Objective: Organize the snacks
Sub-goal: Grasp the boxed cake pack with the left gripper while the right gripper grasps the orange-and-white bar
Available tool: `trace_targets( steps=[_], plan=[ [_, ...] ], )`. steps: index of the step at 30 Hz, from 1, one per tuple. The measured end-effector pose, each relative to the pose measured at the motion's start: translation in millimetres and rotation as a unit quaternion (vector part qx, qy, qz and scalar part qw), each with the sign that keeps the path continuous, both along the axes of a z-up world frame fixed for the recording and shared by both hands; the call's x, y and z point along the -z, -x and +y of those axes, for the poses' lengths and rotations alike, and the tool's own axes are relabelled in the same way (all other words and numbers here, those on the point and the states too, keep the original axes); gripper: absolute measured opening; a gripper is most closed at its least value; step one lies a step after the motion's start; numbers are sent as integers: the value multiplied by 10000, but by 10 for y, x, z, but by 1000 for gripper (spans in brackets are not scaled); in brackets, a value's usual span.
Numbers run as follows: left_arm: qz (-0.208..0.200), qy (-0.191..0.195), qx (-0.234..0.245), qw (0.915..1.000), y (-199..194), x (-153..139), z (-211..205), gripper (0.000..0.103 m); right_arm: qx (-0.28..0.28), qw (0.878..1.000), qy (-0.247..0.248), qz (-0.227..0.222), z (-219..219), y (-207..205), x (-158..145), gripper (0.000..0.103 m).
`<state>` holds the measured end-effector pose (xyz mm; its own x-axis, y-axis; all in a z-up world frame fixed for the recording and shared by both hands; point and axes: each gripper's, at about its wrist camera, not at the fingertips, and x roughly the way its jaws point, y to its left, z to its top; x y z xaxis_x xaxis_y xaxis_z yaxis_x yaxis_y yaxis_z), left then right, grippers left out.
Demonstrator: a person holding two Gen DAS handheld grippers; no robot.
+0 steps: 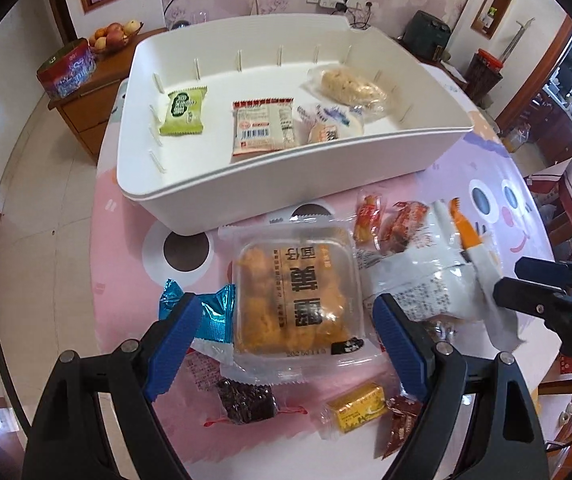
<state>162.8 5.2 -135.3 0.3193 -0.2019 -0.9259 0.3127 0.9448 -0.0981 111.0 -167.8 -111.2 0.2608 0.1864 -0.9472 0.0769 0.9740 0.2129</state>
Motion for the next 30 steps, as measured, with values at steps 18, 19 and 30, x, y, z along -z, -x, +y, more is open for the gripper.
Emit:
trace_targets(
  steps=[18,19,30],
  plan=[
    [697,42,-131,9975,-472,518,-168,89,28,9977,-589,339,-57,-115,325,59],
    [718,29,-144,9973,-493,540,-184,89,23,9978,-571,333,-68,-111,329,59],
    [955,-524,27,9941,-537,788,-331,91,-415,9978,-47,520,-23,-8,463,59]
  ],
)
